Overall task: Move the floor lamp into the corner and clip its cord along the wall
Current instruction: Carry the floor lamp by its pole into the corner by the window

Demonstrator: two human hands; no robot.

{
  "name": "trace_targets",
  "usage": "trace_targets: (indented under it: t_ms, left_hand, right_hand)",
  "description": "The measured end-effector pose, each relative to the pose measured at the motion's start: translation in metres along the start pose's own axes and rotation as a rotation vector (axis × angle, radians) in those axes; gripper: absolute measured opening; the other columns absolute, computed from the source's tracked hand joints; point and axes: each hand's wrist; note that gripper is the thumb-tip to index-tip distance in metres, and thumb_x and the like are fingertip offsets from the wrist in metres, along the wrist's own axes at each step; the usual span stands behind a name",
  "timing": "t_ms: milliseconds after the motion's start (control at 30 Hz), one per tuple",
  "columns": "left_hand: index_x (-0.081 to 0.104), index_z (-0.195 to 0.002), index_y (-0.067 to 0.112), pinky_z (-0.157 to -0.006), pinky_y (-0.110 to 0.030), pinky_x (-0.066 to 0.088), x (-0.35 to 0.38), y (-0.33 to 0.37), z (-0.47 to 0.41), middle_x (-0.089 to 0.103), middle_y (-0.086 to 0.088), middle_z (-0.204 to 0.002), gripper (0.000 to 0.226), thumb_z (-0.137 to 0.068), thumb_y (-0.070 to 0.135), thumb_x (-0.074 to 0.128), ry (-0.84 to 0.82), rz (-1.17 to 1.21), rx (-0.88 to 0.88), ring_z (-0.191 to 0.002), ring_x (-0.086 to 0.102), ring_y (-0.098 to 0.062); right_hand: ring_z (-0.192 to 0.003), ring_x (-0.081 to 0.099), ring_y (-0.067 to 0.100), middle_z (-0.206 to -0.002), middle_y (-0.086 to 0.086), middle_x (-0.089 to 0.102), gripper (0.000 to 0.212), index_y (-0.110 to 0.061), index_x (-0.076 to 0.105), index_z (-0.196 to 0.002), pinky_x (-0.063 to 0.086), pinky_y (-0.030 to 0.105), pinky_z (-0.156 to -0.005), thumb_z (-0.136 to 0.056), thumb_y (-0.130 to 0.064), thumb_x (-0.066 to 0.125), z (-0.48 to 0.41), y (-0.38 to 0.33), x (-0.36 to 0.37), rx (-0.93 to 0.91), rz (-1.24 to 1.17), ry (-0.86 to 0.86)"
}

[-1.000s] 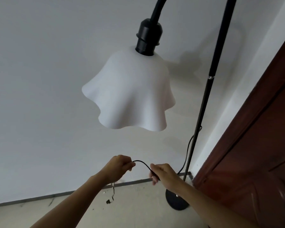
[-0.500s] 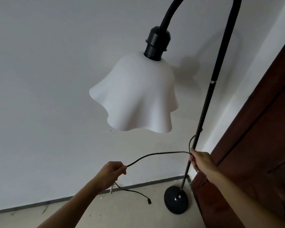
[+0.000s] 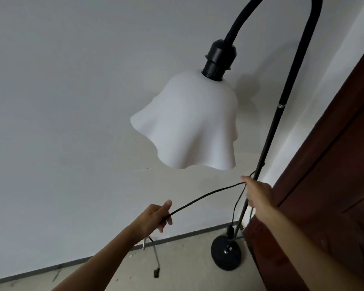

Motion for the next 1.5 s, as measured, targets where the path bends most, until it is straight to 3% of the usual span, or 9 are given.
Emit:
trace_targets:
  t_ms: [200,433,533,600,733,867,1000,1133,1500]
  left_hand:
    - [0.063,-0.054,0.015,-0.062,-0.027,0.04,-0.024,-0.042,0.0,0.049,0.001,-0.048,0.047,-0.089,0.046,0.057,0.067,-0.069,-0.051,-0.053,0.046,-0.014]
    - [0.044,-0.043,0.015,-0.047,-0.024,0.024,-0.026,-0.034,-0.021,0.032,0.003,-0.043,0.05,-0.08,0.031,0.074,0.205,-0.073,-0.015,-0.042,0.028,-0.013]
    - [0.043,-0.048,0.013,-0.047,-0.024,0.023,-0.012,-0.025,-0.025,0.029,0.003,-0.044,0.047,-0.079,0.03,0.075,0.21,-0.104,0.006,-0.04,0.024,-0.01]
    - [0.046,-0.048,0.012,-0.047,-0.024,0.026,-0.002,-0.017,-0.027,0.032,0.004,-0.043,0.046,-0.079,0.033,0.074,0.205,-0.132,0.011,-0.039,0.027,-0.009]
    - [0.051,-0.054,0.011,-0.05,-0.026,0.028,0.021,-0.001,-0.03,0.036,0.003,-0.046,0.042,-0.081,0.034,0.071,0.212,-0.149,0.013,-0.044,0.031,-0.012]
    - [0.055,-0.06,0.009,-0.048,-0.025,0.03,0.043,0.014,-0.033,0.039,0.002,-0.049,0.037,-0.084,0.034,0.068,0.25,-0.15,-0.024,-0.045,0.034,-0.011]
    - [0.061,-0.061,0.006,-0.042,-0.02,0.028,0.067,0.024,-0.033,0.041,0.007,-0.045,0.036,-0.084,0.033,0.068,0.365,-0.165,-0.095,-0.04,0.034,-0.006]
    - [0.064,-0.061,0.008,-0.045,-0.022,0.03,0.092,0.028,-0.025,0.044,0.006,-0.046,0.034,-0.084,0.032,0.067,0.431,-0.167,-0.177,-0.042,0.036,-0.009]
    - [0.063,-0.063,0.008,-0.052,-0.026,0.033,0.121,0.019,0.064,0.042,0.002,-0.05,0.029,-0.085,0.027,0.067,0.636,0.021,-0.393,-0.047,0.038,-0.013]
  right_hand:
    - [-0.039,0.026,0.015,-0.048,0.0,0.032,0.032,-0.015,0.044,-0.058,0.023,0.024,-0.041,-0.076,-0.024,0.068,-0.036,0.043,-0.041,0.053,0.12,0.18]
    - [-0.064,0.061,0.031,-0.062,0.014,0.061,0.025,-0.009,0.061,-0.06,0.054,0.045,-0.069,-0.082,-0.018,0.067,-0.013,0.101,-0.04,0.075,0.463,-0.061]
    - [-0.06,0.057,0.021,-0.057,0.002,0.057,0.035,-0.014,0.052,-0.052,0.044,0.035,-0.061,-0.082,-0.022,0.068,-0.023,0.075,-0.046,-0.135,0.564,-0.001]
    - [-0.073,0.06,0.019,-0.075,-0.002,0.062,0.017,-0.017,0.061,-0.074,0.043,0.032,-0.065,-0.081,-0.028,0.072,-0.031,0.045,-0.052,-0.257,0.495,0.074]
    - [-0.088,0.063,0.013,-0.095,-0.002,0.065,0.03,-0.02,0.061,-0.1,0.049,0.03,-0.08,-0.078,-0.034,0.077,-0.052,-0.014,-0.056,-0.46,0.287,0.084]
    - [-0.069,0.062,-0.004,-0.074,-0.014,0.068,0.018,-0.026,0.064,-0.082,0.047,0.018,-0.067,-0.076,-0.04,0.073,-0.06,-0.062,-0.047,-0.575,0.182,-0.09]
    - [-0.063,0.064,0.017,-0.058,-0.002,0.062,0.027,-0.011,0.06,-0.066,0.052,0.035,-0.075,-0.085,-0.026,0.07,-0.07,-0.083,-0.037,-0.541,0.115,-0.305]
    - [-0.042,0.044,0.016,-0.041,-0.006,0.039,0.049,-0.019,0.038,-0.051,0.042,0.031,-0.055,-0.085,-0.031,0.07,-0.08,-0.092,-0.031,-0.45,0.122,-0.454]
    - [-0.047,0.022,0.018,-0.055,0.004,0.024,0.046,-0.021,0.025,-0.055,0.019,0.03,-0.048,-0.075,-0.04,0.062,-0.034,-0.087,0.029,-0.47,0.148,-0.672]
Point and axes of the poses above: each hand's wrist, its own z-axis away from the middle knuckle, its own x-axis out of the palm, y = z × x
